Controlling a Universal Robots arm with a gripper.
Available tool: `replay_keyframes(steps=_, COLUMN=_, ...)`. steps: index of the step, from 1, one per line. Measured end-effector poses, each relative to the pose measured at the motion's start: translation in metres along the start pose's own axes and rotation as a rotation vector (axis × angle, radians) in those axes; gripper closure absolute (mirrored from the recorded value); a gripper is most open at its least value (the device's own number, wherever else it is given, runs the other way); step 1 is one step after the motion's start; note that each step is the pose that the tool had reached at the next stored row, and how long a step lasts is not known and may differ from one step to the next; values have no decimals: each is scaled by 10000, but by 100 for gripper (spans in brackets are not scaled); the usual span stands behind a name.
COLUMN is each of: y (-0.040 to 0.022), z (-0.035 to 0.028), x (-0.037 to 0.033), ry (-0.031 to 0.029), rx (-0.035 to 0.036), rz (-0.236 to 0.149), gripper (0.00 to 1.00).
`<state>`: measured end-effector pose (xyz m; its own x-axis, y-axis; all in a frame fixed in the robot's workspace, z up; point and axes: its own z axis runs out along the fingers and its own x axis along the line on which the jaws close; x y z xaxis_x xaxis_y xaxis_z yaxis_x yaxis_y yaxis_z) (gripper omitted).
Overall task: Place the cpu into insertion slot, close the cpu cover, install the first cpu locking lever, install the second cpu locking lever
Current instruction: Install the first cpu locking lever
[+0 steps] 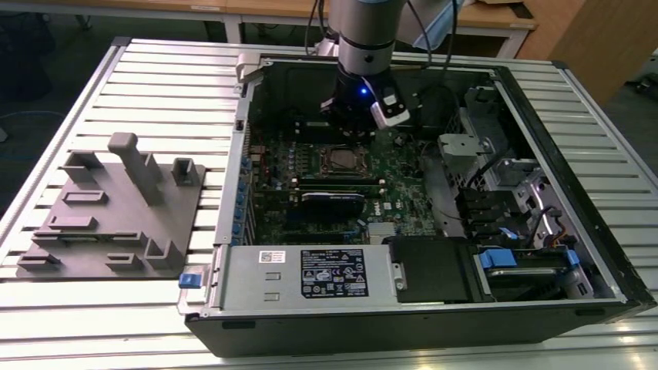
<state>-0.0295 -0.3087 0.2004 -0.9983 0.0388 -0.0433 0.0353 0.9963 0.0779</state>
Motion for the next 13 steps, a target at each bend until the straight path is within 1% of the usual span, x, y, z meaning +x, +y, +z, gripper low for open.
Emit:
replay_keyframes(steps=5, y=-2, z=-5, x=65, ry=0, rx=-7, rz=0, gripper=89)
replay_keyframes(steps=13, y=-4, z=-14, x=122, ry=1, rx=-6, rz=1, gripper=89)
